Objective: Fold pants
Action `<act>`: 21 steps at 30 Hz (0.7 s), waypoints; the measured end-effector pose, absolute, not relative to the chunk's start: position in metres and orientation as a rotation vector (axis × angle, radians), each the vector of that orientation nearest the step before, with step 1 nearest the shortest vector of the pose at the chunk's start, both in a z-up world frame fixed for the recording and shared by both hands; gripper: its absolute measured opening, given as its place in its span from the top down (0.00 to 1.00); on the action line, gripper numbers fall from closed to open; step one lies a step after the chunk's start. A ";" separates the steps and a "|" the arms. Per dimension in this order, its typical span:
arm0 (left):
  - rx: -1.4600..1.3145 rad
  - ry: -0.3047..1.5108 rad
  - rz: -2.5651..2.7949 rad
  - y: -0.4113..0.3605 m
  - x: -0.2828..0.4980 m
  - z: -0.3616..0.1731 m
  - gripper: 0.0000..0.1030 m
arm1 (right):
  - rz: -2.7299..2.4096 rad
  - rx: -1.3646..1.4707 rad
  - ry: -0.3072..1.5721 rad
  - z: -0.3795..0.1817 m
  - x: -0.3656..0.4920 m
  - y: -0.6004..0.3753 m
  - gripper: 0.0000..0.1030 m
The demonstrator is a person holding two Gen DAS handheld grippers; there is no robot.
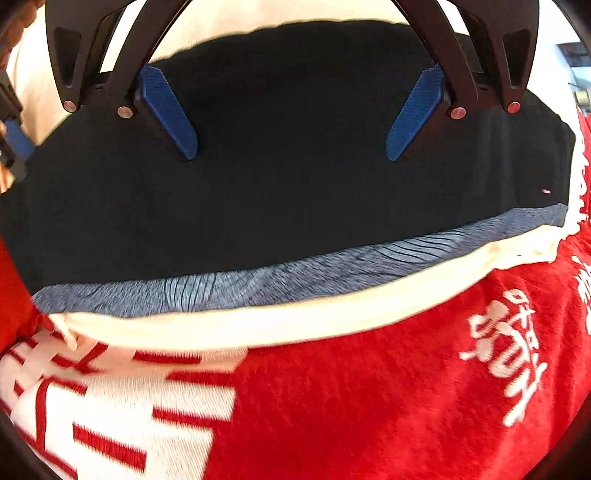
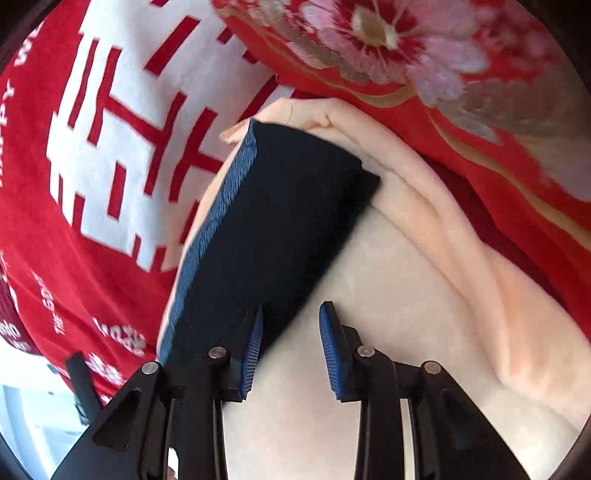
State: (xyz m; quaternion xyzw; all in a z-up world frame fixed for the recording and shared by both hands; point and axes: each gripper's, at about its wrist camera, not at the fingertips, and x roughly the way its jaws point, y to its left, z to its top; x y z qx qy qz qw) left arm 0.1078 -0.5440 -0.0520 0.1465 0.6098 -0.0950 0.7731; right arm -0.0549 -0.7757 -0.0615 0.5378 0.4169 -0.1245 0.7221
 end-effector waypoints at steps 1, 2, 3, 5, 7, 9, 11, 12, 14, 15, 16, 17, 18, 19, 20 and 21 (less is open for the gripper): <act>0.327 1.318 -0.199 -0.547 0.106 -0.056 0.00 | -0.278 1.195 0.903 -0.061 -0.054 -0.779 0.66; 0.324 1.306 -0.196 -0.548 0.103 -0.056 0.00 | -0.280 1.202 0.882 -0.061 -0.055 -0.780 0.65; 0.317 1.294 -0.195 -0.549 0.102 -0.056 0.00 | -0.282 1.212 0.856 -0.063 -0.054 -0.781 0.64; 0.308 1.285 -0.196 -0.548 0.099 -0.057 0.00 | -0.285 1.236 0.802 -0.062 -0.053 -0.783 0.60; 0.297 1.285 -0.206 -0.545 0.100 -0.058 0.00 | -0.299 1.252 0.751 -0.063 -0.046 -0.785 0.60; 0.299 1.289 -0.226 -0.541 0.103 -0.061 0.00 | -0.319 1.278 0.733 -0.063 -0.036 -0.788 0.59; 0.309 1.297 -0.240 -0.542 0.105 -0.058 0.00 | -0.316 1.306 0.750 -0.062 -0.026 -0.792 0.67; 0.316 1.298 -0.243 -0.542 0.106 -0.054 0.01 | -0.331 1.302 0.794 -0.060 -0.019 -0.793 0.76; 0.318 1.262 -0.247 -0.541 0.108 -0.041 0.19 | -0.312 1.262 0.815 -0.048 -0.014 -0.794 0.86; 0.303 1.249 -0.264 -0.542 0.107 -0.033 0.22 | -0.300 1.218 0.825 -0.039 -0.012 -0.792 0.86; 0.287 1.243 -0.273 -0.541 0.107 -0.030 0.22 | -0.280 1.166 0.830 -0.029 -0.008 -0.788 0.86; 0.273 1.243 -0.281 -0.541 0.107 -0.029 0.22 | -0.260 1.121 0.832 -0.018 -0.005 -0.784 0.86; 0.268 1.252 -0.285 -0.541 0.105 -0.030 0.22 | -0.233 1.060 0.830 -0.002 -0.002 -0.777 0.86; 0.268 1.279 -0.294 -0.543 0.105 -0.036 0.22 | -0.216 1.025 0.827 0.008 0.000 -0.772 0.86; 0.267 1.314 -0.319 -0.546 0.102 -0.045 0.22 | -0.196 0.990 0.822 0.018 0.002 -0.766 0.86; 0.285 1.287 -0.320 -0.549 0.099 -0.049 0.22 | -0.167 0.935 0.819 0.032 0.005 -0.756 0.86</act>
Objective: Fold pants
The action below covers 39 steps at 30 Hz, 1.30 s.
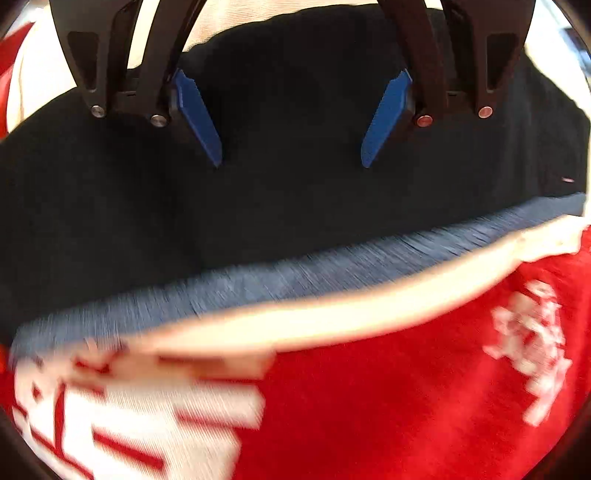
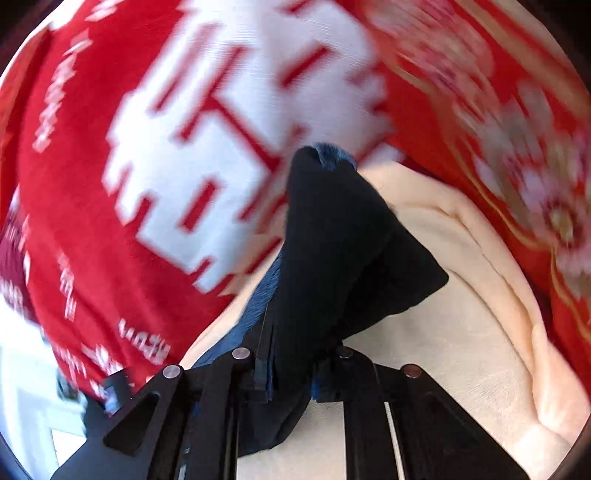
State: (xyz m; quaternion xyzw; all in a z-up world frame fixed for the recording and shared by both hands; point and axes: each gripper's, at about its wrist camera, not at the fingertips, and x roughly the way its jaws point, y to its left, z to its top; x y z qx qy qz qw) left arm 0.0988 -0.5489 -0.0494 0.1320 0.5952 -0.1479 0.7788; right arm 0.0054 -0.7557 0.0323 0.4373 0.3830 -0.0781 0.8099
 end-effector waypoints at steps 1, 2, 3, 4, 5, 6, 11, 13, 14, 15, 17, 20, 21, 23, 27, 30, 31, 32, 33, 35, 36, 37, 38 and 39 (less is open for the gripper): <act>0.316 1.229 -0.327 -0.553 0.092 -0.048 0.22 | -0.147 0.904 0.822 0.040 0.008 -0.748 0.86; 0.338 1.207 -0.330 -0.555 0.088 -0.048 0.22 | -0.129 0.871 0.825 0.047 0.011 -0.740 0.86; 0.332 1.200 -0.333 -0.555 0.087 -0.047 0.23 | -0.112 0.833 0.826 0.056 0.015 -0.729 0.86; 0.302 1.210 -0.342 -0.551 0.088 -0.047 0.23 | -0.093 0.793 0.827 0.064 0.020 -0.718 0.86; 0.291 1.212 -0.352 -0.549 0.088 -0.046 0.23 | -0.080 0.761 0.827 0.071 0.024 -0.708 0.86; 0.290 1.207 -0.368 -0.547 0.087 -0.047 0.23 | -0.067 0.721 0.830 0.077 0.030 -0.695 0.86; 0.230 1.232 -0.410 -0.519 0.090 -0.032 0.23 | -0.036 0.585 0.855 0.097 0.042 -0.645 0.86; 0.190 1.214 -0.384 -0.484 0.092 -0.018 0.23 | -0.020 0.519 0.876 0.103 0.047 -0.618 0.86; 0.178 1.211 -0.371 -0.467 0.094 -0.012 0.23 | -0.014 0.495 0.887 0.104 0.050 -0.607 0.86; 0.169 1.208 -0.349 -0.441 0.096 -0.005 0.23 | -0.006 0.461 0.903 0.104 0.054 -0.592 0.86; 0.171 1.212 -0.313 -0.401 0.100 0.003 0.23 | 0.013 0.400 0.939 0.097 0.063 -0.559 0.86; 0.196 1.219 -0.262 -0.345 0.110 0.008 0.21 | 0.024 0.275 1.012 0.074 0.080 -0.503 0.84; 0.202 1.226 -0.247 -0.327 0.114 0.008 0.13 | 0.029 0.227 1.045 0.063 0.085 -0.483 0.83; 0.190 1.223 -0.224 -0.286 0.121 0.005 0.11 | 0.036 0.117 1.114 0.032 0.094 -0.442 0.77; 0.164 1.240 -0.215 -0.235 0.139 -0.001 0.11 | -0.041 -0.195 1.175 -0.014 0.088 -0.387 0.67; 0.127 1.261 -0.244 -0.230 0.143 -0.003 0.11 | -0.031 -0.418 1.130 -0.013 0.073 -0.349 0.46; 0.116 1.267 -0.264 -0.239 0.145 0.001 0.11 | 0.008 -0.426 1.116 -0.006 0.064 -0.343 0.43; 0.104 1.273 -0.289 -0.239 0.149 0.003 0.11 | 0.035 -0.425 1.109 0.000 0.057 -0.340 0.43; 0.090 1.279 -0.326 -0.244 0.147 0.008 0.11 | 0.057 -0.415 1.101 0.009 0.050 -0.339 0.43; 0.068 1.283 -0.420 -0.255 0.143 0.017 0.11 | 0.064 -0.327 1.109 0.025 0.041 -0.351 0.43; 0.062 1.286 -0.478 -0.267 0.140 0.022 0.11 | 0.048 -0.259 1.123 0.031 0.038 -0.364 0.43; 0.060 1.292 -0.543 -0.282 0.136 0.025 0.11 | 0.019 -0.174 1.143 0.037 0.036 -0.383 0.43; 0.060 1.298 -0.591 -0.295 0.133 0.027 0.11 | -0.004 -0.113 1.160 0.039 0.035 -0.396 0.43; 0.064 1.307 -0.639 -0.309 0.133 0.024 0.11 | -0.031 -0.047 1.180 0.040 0.037 -0.412 0.43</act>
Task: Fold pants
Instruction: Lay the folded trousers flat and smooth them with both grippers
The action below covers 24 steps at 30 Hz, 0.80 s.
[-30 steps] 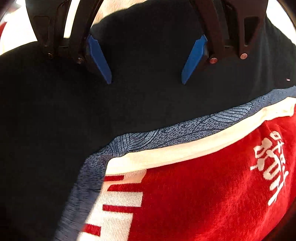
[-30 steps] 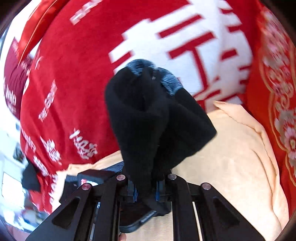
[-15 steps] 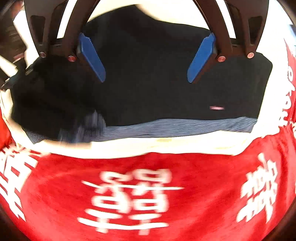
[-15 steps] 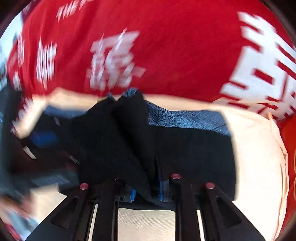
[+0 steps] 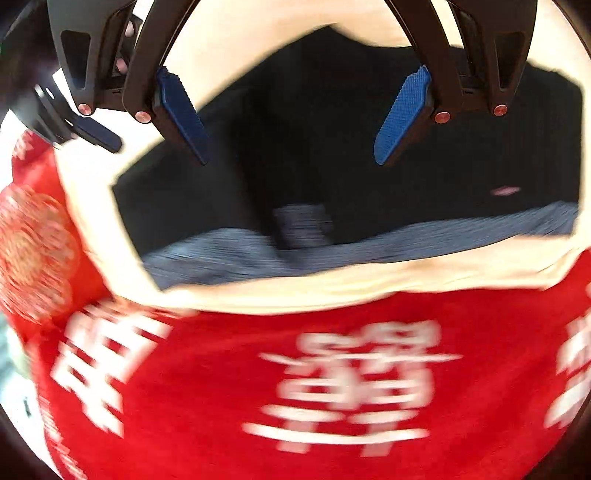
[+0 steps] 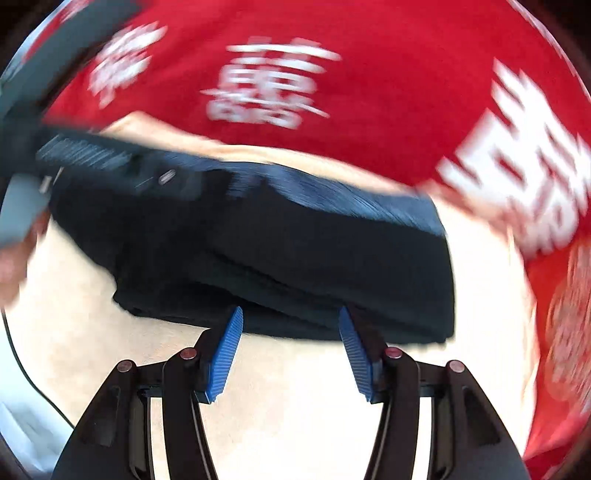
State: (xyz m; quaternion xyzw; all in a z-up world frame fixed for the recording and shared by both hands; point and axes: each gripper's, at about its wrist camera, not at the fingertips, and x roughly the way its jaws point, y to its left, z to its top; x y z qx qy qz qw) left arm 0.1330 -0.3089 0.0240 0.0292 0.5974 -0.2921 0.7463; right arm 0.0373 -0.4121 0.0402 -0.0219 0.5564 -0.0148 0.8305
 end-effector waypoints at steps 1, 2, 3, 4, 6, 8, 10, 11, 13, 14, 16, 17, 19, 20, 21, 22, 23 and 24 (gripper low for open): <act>0.069 1.316 -0.671 -0.322 0.130 0.027 0.11 | -0.061 0.016 1.198 0.039 0.035 -0.428 0.43; 0.075 1.324 -0.692 -0.332 0.125 0.029 0.11 | -0.081 0.056 1.209 0.037 0.034 -0.437 0.43; 0.086 1.332 -0.707 -0.342 0.123 0.028 0.11 | -0.098 0.090 1.218 0.035 0.032 -0.448 0.43; 0.097 1.337 -0.708 -0.349 0.119 0.028 0.13 | -0.110 0.118 1.226 0.033 0.030 -0.459 0.43; 0.083 1.363 -0.721 -0.356 0.127 0.014 0.49 | -0.119 0.174 1.230 0.031 0.025 -0.474 0.48; 0.029 1.439 -0.746 -0.359 0.133 0.003 0.82 | -0.117 0.248 1.243 0.028 0.022 -0.488 0.61; 0.023 1.455 -0.730 -0.356 0.135 0.000 0.84 | -0.122 0.295 1.252 0.026 0.020 -0.496 0.67; 0.048 1.448 -0.720 -0.352 0.132 0.002 0.85 | -0.124 0.308 1.251 0.026 0.020 -0.499 0.67; 0.088 1.454 -0.708 -0.342 0.127 0.000 0.92 | -0.125 0.326 1.243 0.029 0.015 -0.505 0.67; 0.099 1.464 -0.702 -0.337 0.123 -0.003 0.92 | -0.121 0.328 1.242 0.031 0.013 -0.506 0.67; 0.138 1.471 -0.685 -0.330 0.112 -0.009 0.92 | -0.102 0.326 1.243 0.032 0.012 -0.508 0.67; 0.145 1.463 -0.682 -0.328 0.109 -0.009 0.92 | -0.089 0.326 1.246 0.031 0.013 -0.508 0.67; 0.151 1.441 -0.669 -0.328 0.103 -0.009 0.92 | -0.068 0.330 1.247 0.029 0.019 -0.509 0.67; 0.145 1.435 -0.660 -0.327 0.102 -0.008 0.92 | -0.048 0.339 1.247 0.027 0.026 -0.510 0.67; 0.132 1.428 -0.650 -0.325 0.101 -0.007 0.92 | -0.030 0.348 1.244 0.027 0.031 -0.510 0.67; 0.117 1.414 -0.634 -0.323 0.098 -0.004 0.92 | -0.021 0.351 1.238 0.027 0.036 -0.510 0.67; 0.114 1.394 -0.611 -0.320 0.095 0.000 0.92 | -0.011 0.353 1.229 0.027 0.045 -0.509 0.67; 0.114 1.371 -0.588 -0.315 0.092 0.005 0.92 | 0.015 0.357 1.225 0.026 0.059 -0.506 0.67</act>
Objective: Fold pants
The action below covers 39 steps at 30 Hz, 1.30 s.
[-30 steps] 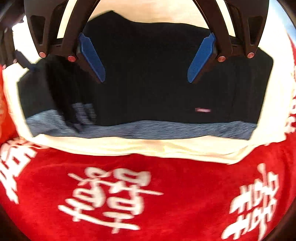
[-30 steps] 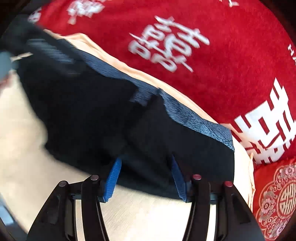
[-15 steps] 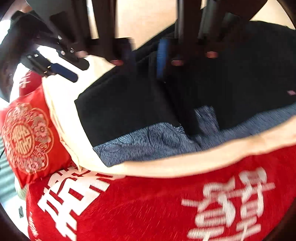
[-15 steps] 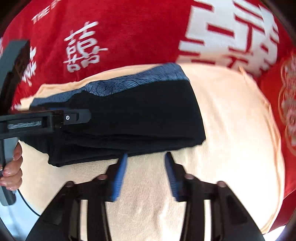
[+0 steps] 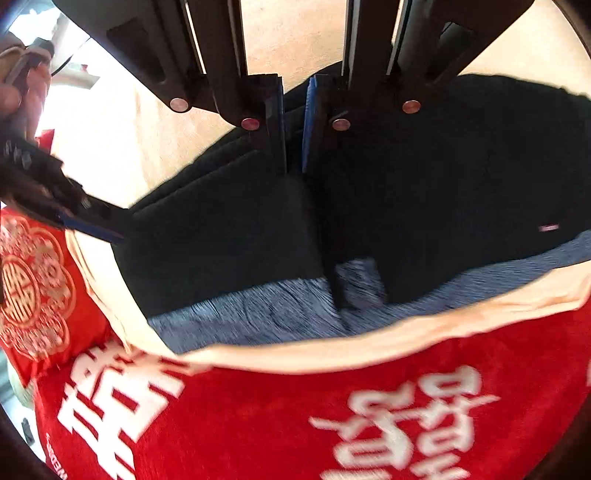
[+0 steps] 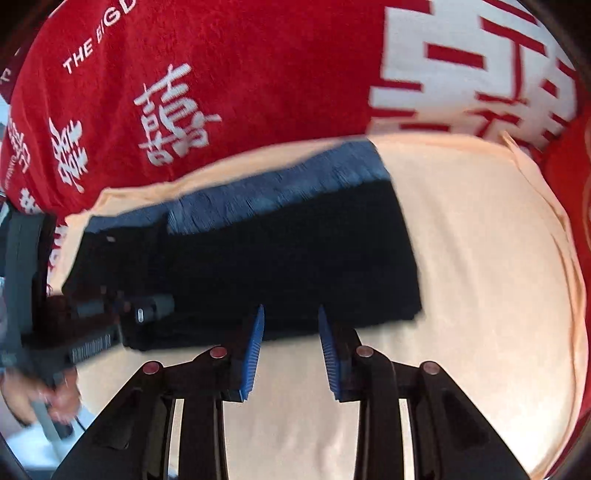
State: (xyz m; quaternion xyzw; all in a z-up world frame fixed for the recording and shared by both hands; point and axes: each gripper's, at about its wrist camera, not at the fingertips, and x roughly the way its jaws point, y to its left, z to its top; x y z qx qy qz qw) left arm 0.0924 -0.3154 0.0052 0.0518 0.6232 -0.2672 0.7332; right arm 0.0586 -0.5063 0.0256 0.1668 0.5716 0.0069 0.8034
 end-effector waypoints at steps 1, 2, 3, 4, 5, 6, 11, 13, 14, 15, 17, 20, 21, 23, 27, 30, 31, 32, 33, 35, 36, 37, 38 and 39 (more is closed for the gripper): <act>0.111 1.354 -0.563 -0.313 0.091 0.008 0.92 | 0.033 0.363 1.230 0.024 0.067 -0.504 0.67; 0.110 1.348 -0.538 -0.309 0.091 0.011 0.91 | 0.047 0.366 1.234 0.022 0.077 -0.501 0.66; 0.104 1.349 -0.509 -0.305 0.091 0.013 0.91 | 0.066 0.370 1.241 0.020 0.087 -0.496 0.63; 0.091 1.354 -0.482 -0.299 0.092 0.014 0.91 | 0.085 0.370 1.254 0.019 0.098 -0.489 0.52; 0.075 1.359 -0.459 -0.295 0.093 0.013 0.91 | 0.091 0.363 1.263 0.019 0.104 -0.483 0.40; 0.062 1.366 -0.437 -0.290 0.095 0.012 0.91 | 0.099 0.342 1.266 0.021 0.110 -0.472 0.39; 0.010 1.411 -0.390 -0.275 0.111 0.000 0.91 | 0.105 0.404 1.235 0.028 0.090 -0.455 0.39; 0.000 1.402 -0.388 -0.273 0.116 -0.002 0.91 | 0.116 0.566 1.276 0.014 0.073 -0.461 0.39; -0.005 1.405 -0.385 -0.273 0.118 -0.005 0.91 | 0.121 0.624 1.288 0.007 0.067 -0.463 0.40; -0.007 1.407 -0.380 -0.272 0.119 -0.007 0.91 | 0.119 0.677 1.293 -0.001 0.062 -0.464 0.40; 0.001 1.407 -0.366 -0.273 0.121 -0.012 0.91 | 0.117 0.766 1.283 -0.011 0.056 -0.466 0.41; 0.041 1.408 -0.347 -0.272 0.121 -0.017 0.91 | 0.113 0.890 1.227 -0.020 0.055 -0.470 0.42; 0.053 1.411 -0.342 -0.272 0.120 -0.019 0.91 | 0.112 0.923 1.218 -0.023 0.055 -0.471 0.43; 0.074 1.421 -0.332 -0.274 0.120 -0.023 0.91 | 0.090 0.987 1.216 -0.032 0.055 -0.474 0.45; 0.071 1.426 -0.314 -0.275 0.120 -0.025 0.83 | 0.065 1.111 1.196 -0.041 0.050 -0.479 0.47; 0.070 1.410 -0.259 -0.270 0.119 -0.025 0.07 | 0.046 1.171 1.184 -0.047 0.049 -0.484 0.48; 0.044 1.396 -0.257 -0.267 0.119 -0.022 0.07 | 0.040 1.195 1.178 -0.049 0.049 -0.485 0.51; 0.038 1.397 -0.262 -0.266 0.119 -0.022 0.07 | 0.031 1.220 1.173 -0.052 0.049 -0.487 0.64; 0.043 1.399 -0.259 -0.266 0.118 -0.021 0.07 | 0.013 1.239 1.182 -0.056 0.050 -0.489 0.71; 0.058 1.400 -0.250 -0.266 0.118 -0.021 0.07 | 0.015 1.254 1.185 -0.059 0.049 -0.491 0.88; 0.068 1.403 -0.245 -0.267 0.118 -0.021 0.07 | 0.021 1.254 1.185 -0.059 0.048 -0.491 0.89; 0.084 1.409 -0.234 -0.266 0.118 -0.021 0.07 | 0.029 1.236 1.183 -0.054 0.049 -0.490 0.91; 0.096 1.412 -0.223 -0.266 0.118 -0.021 0.07 | 0.042 1.206 1.175 -0.047 0.051 -0.489 0.92; 0.107 1.414 -0.208 -0.266 0.118 -0.021 0.07 | 0.056 1.174 1.164 -0.038 0.053 -0.488 0.92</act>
